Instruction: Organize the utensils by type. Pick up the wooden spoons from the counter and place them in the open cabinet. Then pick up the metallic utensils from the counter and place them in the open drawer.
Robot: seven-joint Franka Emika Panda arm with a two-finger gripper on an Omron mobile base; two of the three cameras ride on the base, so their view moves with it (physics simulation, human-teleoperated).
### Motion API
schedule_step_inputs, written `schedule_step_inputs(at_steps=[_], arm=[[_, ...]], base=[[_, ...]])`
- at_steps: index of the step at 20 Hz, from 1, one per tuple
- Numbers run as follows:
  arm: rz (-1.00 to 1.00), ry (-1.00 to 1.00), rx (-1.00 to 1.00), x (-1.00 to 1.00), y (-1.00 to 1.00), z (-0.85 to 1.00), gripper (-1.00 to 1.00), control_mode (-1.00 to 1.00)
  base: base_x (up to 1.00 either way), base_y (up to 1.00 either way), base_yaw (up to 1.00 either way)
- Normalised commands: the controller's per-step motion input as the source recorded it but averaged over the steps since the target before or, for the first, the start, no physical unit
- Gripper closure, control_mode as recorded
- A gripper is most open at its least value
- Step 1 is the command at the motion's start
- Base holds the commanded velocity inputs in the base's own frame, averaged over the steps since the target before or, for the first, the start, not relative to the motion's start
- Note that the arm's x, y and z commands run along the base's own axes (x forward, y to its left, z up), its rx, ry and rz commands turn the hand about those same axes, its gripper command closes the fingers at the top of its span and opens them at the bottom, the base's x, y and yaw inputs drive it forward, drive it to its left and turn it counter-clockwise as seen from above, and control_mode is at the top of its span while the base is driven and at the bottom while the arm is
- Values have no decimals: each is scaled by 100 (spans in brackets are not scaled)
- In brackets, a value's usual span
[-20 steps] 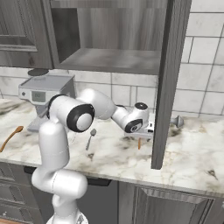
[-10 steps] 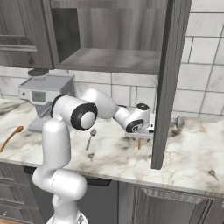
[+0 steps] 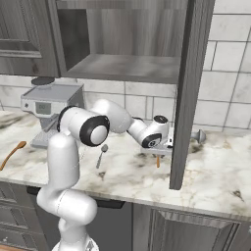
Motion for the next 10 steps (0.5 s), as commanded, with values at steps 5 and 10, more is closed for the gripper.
schedule_step_inputs(at_steps=[5, 10], arm=[[0, -1, 0, -18, 3, 21, 100, -100], [0, -7, 0, -46, 4, 26, 100, -100]], base=[[0, 0, 0], [0, 0, 0]])
